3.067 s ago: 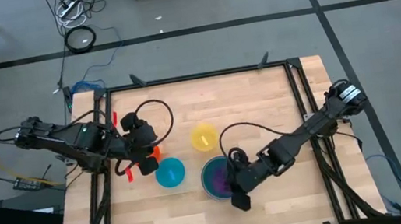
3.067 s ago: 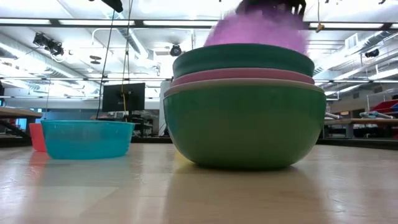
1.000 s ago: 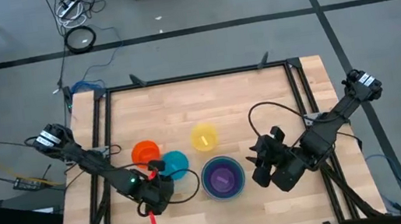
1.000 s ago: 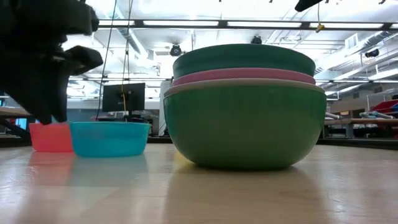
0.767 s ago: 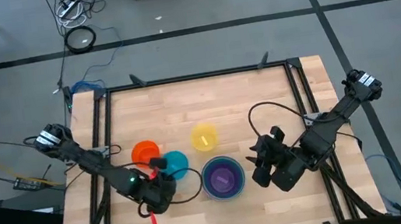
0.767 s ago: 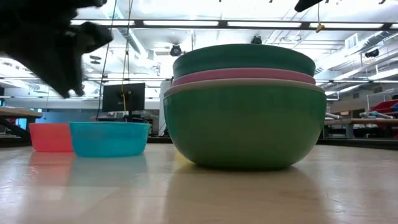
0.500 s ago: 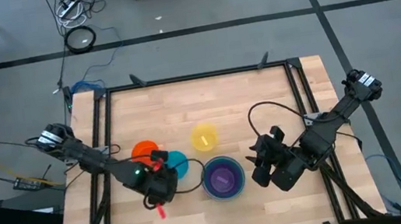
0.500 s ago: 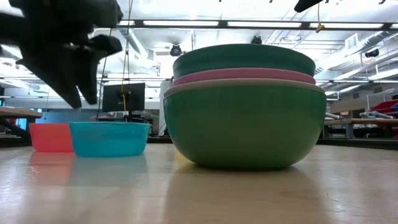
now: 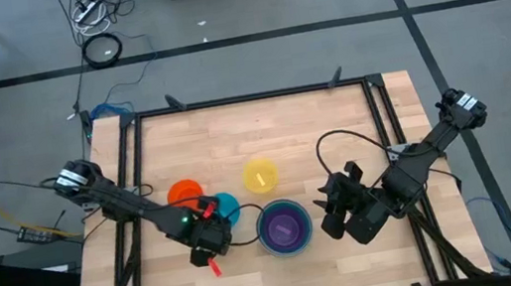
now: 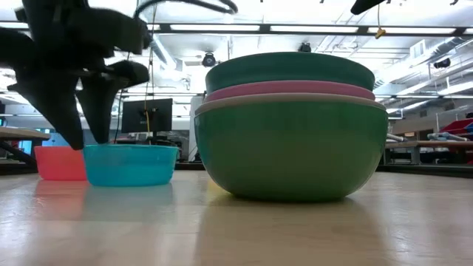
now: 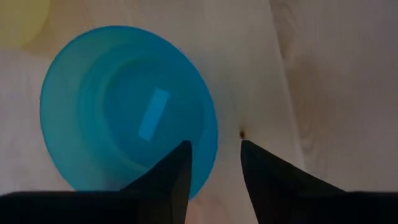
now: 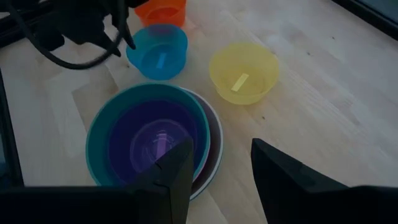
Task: Nest bowls inside each other
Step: Stack the light blue bowl on top of the light violet bowl
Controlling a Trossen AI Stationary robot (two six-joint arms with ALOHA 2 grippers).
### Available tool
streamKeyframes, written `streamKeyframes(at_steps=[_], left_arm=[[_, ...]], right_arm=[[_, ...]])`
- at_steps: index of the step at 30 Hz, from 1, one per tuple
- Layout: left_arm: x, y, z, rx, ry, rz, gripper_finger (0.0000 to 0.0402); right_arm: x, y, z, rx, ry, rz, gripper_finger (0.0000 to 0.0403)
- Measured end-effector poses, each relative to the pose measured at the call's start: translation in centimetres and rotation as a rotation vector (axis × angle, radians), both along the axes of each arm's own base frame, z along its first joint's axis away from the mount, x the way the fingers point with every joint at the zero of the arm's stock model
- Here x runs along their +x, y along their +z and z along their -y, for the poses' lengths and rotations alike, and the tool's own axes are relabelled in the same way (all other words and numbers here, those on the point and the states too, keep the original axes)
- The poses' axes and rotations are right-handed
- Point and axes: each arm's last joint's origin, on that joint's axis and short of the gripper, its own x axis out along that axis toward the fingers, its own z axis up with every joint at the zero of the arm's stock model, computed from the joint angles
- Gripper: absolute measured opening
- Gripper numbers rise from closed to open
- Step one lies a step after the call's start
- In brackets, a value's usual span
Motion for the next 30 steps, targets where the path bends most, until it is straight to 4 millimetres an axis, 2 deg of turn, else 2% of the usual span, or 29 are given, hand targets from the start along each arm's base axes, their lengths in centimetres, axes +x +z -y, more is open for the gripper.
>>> streamKeyframes(at_steps=[4,7,9,12,15,18,21,24,28,30], left_arm=[[0.4,-1.6,-0.3,-0.009,-0.006,-0.016,0.0140],[0.4,-3.1,-0.7,-0.013,0.000,-0.083,0.0121],[0.5,-3.4,-0.8,-0.007,0.001,-0.096,0.0089],[1.0,-2.8,-0.5,-0.051,-0.028,-0.054,0.0019],[1.8,-1.0,-0.1,-0.059,-0.050,0.029,0.0008],[2.3,1.7,0.3,0.002,-0.056,0.114,0.0006],[3.1,5.8,1.1,0.031,-0.085,0.253,0.0005],[4.4,9.4,1.8,-0.029,-0.129,0.393,0.0004],[6.5,10.6,2.9,-0.134,-0.212,0.572,0.0004],[6.8,10.8,3.1,-0.145,-0.227,0.614,0.0004]], right_arm=[[0.0,0.0,0.0,0.001,0.000,0.001,0.0150],[0.0,0.0,0.0,0.001,0.000,0.001,0.0149],[0.0,0.0,0.0,0.001,0.000,0.001,0.0150],[0.0,0.0,0.0,0.000,0.000,0.001,0.0150],[0.1,0.0,0.1,-0.003,-0.003,-0.001,0.0150],[0.2,0.0,0.2,-0.003,-0.007,-0.001,0.0149],[0.1,0.0,0.2,-0.005,-0.007,-0.003,0.0149],[0.1,0.0,0.3,-0.006,-0.006,-0.006,0.0149],[0.1,0.0,0.3,-0.015,-0.013,-0.004,0.0150],[0.0,0.0,0.2,-0.020,-0.015,0.002,0.0149]])
